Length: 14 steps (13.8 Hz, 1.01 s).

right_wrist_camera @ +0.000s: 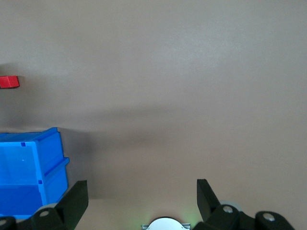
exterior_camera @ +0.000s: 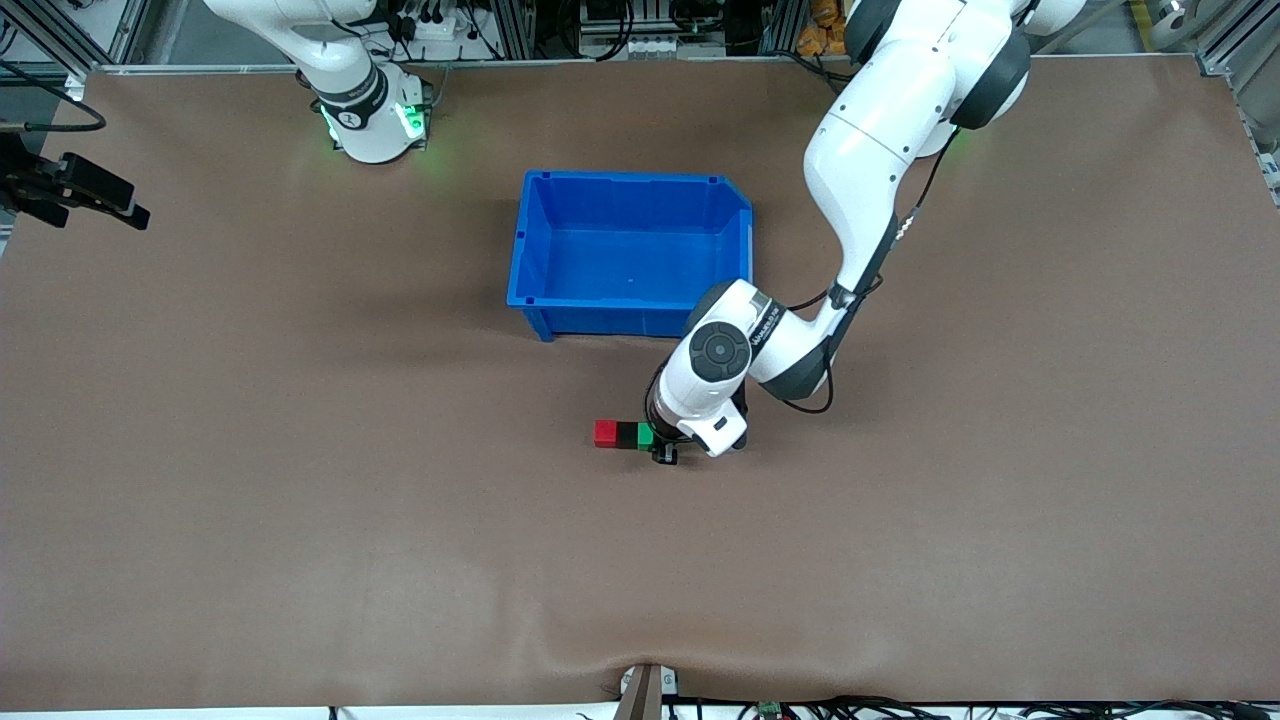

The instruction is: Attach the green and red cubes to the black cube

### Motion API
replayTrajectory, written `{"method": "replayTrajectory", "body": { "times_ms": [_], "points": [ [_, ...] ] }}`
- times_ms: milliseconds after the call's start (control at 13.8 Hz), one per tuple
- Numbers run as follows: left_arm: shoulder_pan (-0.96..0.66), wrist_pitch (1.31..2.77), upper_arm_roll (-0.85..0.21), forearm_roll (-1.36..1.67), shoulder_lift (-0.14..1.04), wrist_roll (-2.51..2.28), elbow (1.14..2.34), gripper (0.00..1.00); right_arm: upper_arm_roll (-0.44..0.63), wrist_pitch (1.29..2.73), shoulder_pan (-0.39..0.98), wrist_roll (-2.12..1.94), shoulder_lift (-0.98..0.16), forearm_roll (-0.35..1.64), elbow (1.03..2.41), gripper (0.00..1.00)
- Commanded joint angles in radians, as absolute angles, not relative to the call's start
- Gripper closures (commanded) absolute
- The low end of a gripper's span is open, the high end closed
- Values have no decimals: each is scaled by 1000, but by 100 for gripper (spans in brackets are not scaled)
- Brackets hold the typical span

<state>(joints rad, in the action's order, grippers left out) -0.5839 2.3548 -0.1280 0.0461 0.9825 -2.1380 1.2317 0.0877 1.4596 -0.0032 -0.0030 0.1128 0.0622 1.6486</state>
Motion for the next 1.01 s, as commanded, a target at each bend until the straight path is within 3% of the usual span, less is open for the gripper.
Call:
{"method": "replayTrajectory", "body": {
  "times_ms": [0, 72, 144, 217, 289, 361, 939],
  "points": [
    [-606, 2341, -109, 57, 994, -2157, 1209, 100, 75, 1447, -14, 3, 117, 60, 1600, 0],
    [-604, 2339, -109, 57, 991, -2157, 1209, 100, 75, 1447, -8, 3, 104, 58, 1585, 0],
    [-603, 2318, -109, 58, 988, -2155, 1207, 88, 75, 1447, -3, 3, 103, 58, 1582, 0],
    [-603, 2298, -109, 57, 982, -2155, 1207, 47, 74, 1448, -2, 3, 101, 58, 1580, 0],
    [-604, 2283, -107, 54, 976, -2154, 1207, 17, 74, 1448, 9, 5, 92, 55, 1572, 0],
    [-603, 2254, -104, 52, 963, -2149, 1206, 0, 74, 1448, 12, 5, 75, 49, 1545, 0],
    [-511, 2013, -97, -18, 752, -1883, 1206, 0, 74, 1453, 17, 6, 15, 26, 1494, 0]
  ]
}}
